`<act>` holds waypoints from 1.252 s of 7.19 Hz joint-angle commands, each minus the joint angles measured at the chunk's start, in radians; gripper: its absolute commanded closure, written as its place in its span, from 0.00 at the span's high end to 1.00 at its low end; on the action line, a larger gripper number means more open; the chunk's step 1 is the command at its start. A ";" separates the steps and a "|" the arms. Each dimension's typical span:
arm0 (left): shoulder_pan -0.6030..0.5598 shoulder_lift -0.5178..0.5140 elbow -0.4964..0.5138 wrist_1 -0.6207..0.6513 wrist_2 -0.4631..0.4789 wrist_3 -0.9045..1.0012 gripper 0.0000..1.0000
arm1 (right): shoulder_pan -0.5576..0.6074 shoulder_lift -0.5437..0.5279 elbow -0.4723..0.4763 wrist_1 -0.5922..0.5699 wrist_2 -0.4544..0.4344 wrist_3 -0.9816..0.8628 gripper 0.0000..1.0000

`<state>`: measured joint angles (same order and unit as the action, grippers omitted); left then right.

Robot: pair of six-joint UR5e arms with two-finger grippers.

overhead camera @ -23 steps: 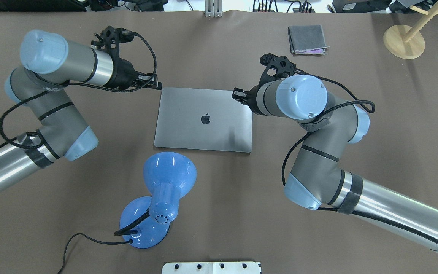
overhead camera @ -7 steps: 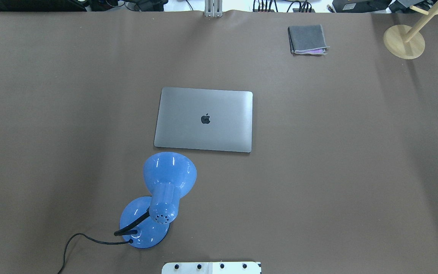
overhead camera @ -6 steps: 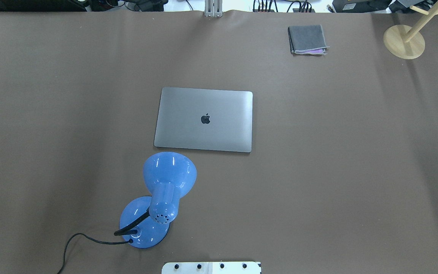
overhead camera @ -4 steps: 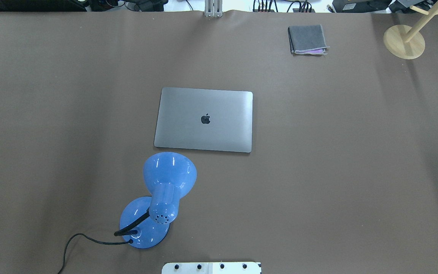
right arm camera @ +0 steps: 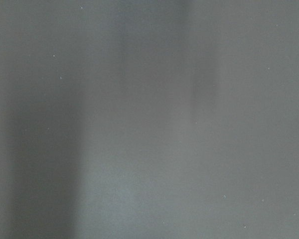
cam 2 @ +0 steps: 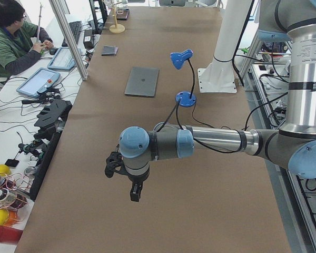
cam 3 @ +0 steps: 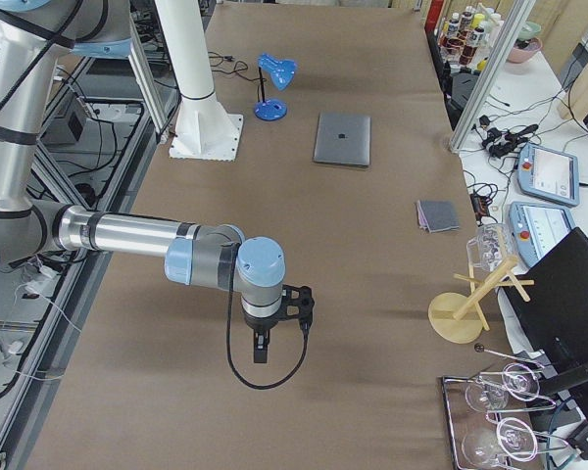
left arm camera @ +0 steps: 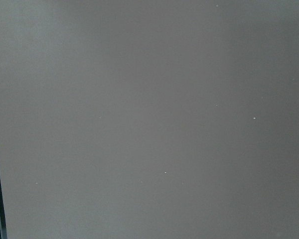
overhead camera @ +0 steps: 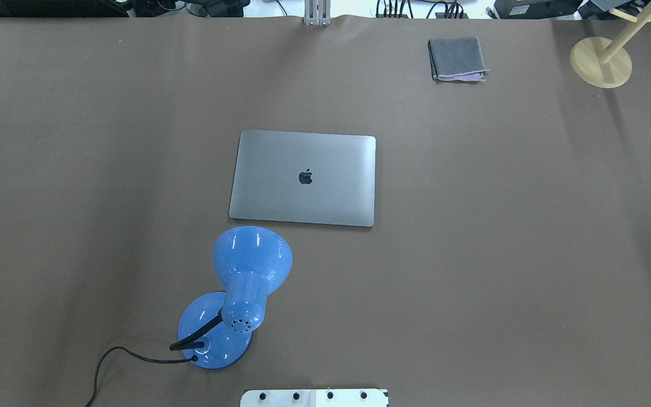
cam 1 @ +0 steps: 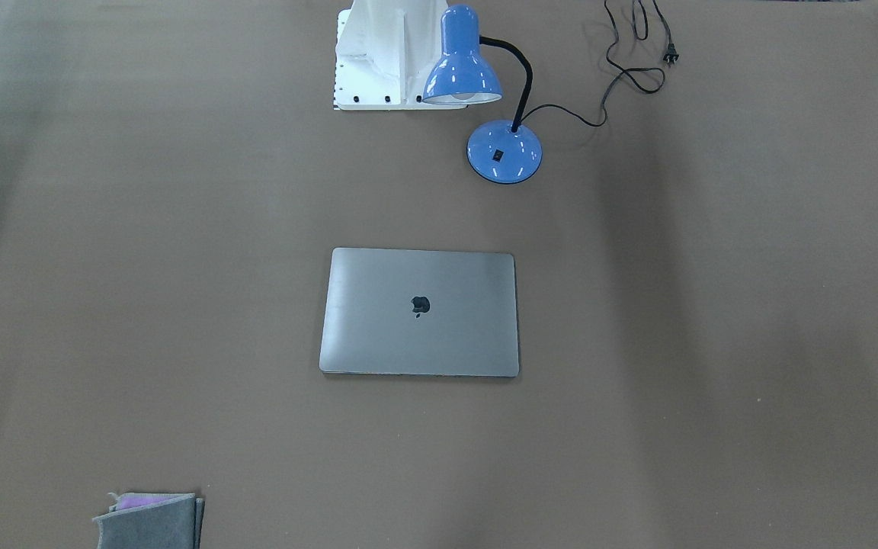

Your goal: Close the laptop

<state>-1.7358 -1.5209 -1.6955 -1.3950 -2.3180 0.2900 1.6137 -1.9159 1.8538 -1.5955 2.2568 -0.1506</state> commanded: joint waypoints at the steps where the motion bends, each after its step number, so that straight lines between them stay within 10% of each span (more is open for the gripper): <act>1: 0.001 0.043 -0.006 -0.050 0.000 -0.002 1.00 | 0.000 0.001 0.028 -0.003 0.007 -0.004 1.00; 9: 0.005 0.169 -0.007 -0.260 0.000 -0.014 1.00 | 0.000 -0.031 0.022 -0.001 0.007 0.002 1.00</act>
<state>-1.7306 -1.3509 -1.6988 -1.6551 -2.3179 0.2788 1.6143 -1.9486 1.8754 -1.5969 2.2622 -0.1494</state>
